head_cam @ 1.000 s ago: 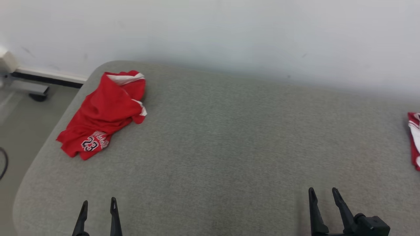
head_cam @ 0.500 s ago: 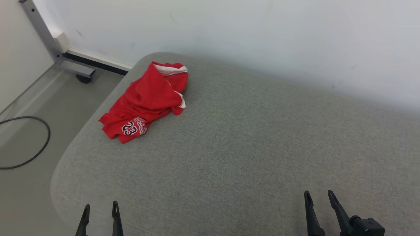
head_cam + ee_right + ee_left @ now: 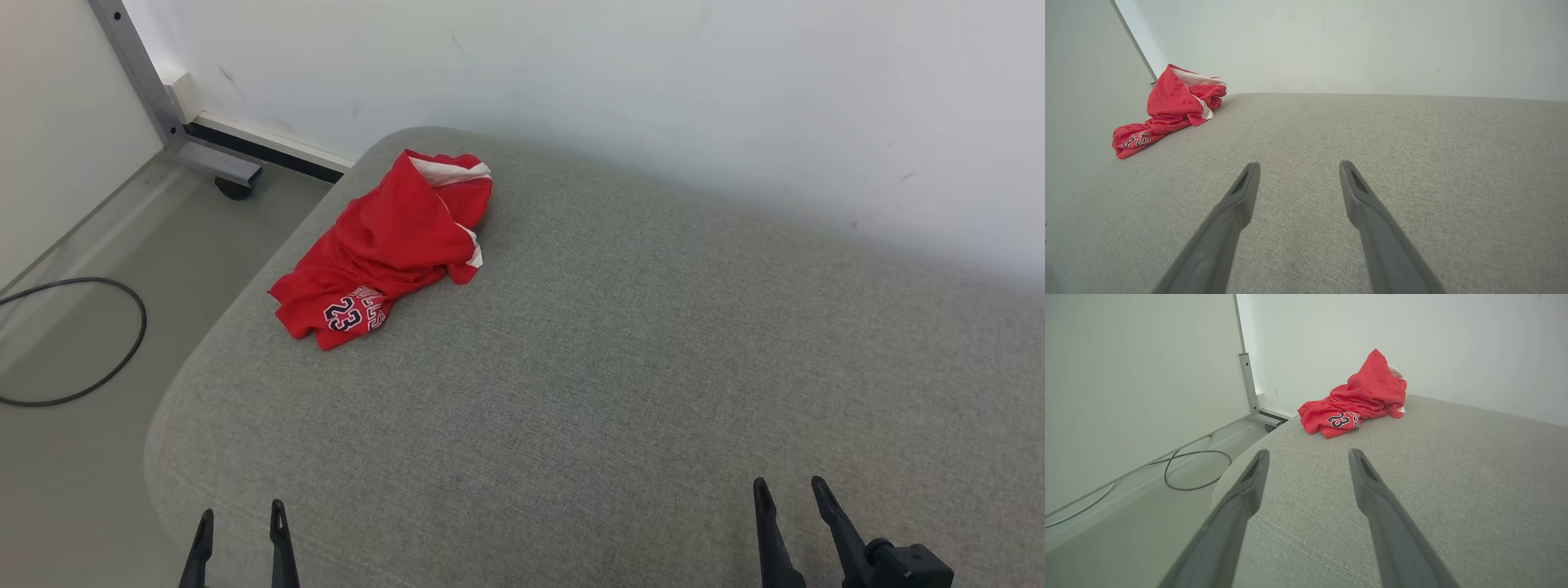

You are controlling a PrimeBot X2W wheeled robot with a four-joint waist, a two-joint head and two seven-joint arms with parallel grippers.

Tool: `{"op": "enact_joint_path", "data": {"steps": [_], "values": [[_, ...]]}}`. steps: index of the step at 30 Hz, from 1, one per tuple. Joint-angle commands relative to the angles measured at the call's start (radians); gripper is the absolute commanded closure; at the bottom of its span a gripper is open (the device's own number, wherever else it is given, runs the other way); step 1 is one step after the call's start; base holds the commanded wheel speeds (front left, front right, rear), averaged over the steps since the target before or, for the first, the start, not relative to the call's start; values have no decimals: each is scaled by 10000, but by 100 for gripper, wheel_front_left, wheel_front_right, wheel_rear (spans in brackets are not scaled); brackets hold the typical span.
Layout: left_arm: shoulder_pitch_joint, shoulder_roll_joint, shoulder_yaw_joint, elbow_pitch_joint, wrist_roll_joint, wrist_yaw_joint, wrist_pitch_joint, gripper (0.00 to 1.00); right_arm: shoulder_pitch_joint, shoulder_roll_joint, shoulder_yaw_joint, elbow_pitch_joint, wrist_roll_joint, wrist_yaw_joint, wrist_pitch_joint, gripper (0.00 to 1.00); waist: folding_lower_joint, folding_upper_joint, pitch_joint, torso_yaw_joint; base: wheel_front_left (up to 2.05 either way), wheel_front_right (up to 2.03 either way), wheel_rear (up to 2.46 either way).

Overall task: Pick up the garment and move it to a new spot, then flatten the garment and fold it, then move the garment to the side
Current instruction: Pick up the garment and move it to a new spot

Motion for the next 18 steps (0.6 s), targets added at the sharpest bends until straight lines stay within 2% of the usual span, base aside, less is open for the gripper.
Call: {"op": "enact_joint_path", "data": {"steps": [1, 10, 18], "values": [[73, -15, 39, -25, -13, 40, -31, 0, 81, 25, 9, -4, -85, -20, 3, 0, -1, -1, 14, -19, 0, 0, 0], [-216, -15, 302, -48, -266, 49, -31, 0, -92, 25, 72, 20, -140, -20, 3, 0, -1, -1, 88, -238, 0, 0, 0], [-1557, 74, 954, 181, -253, -395, -31, 0, -470, -4, 28, -212, -330, -20, 3, 0, -1, -1, 592, -988, 0, 0, 0]]}}
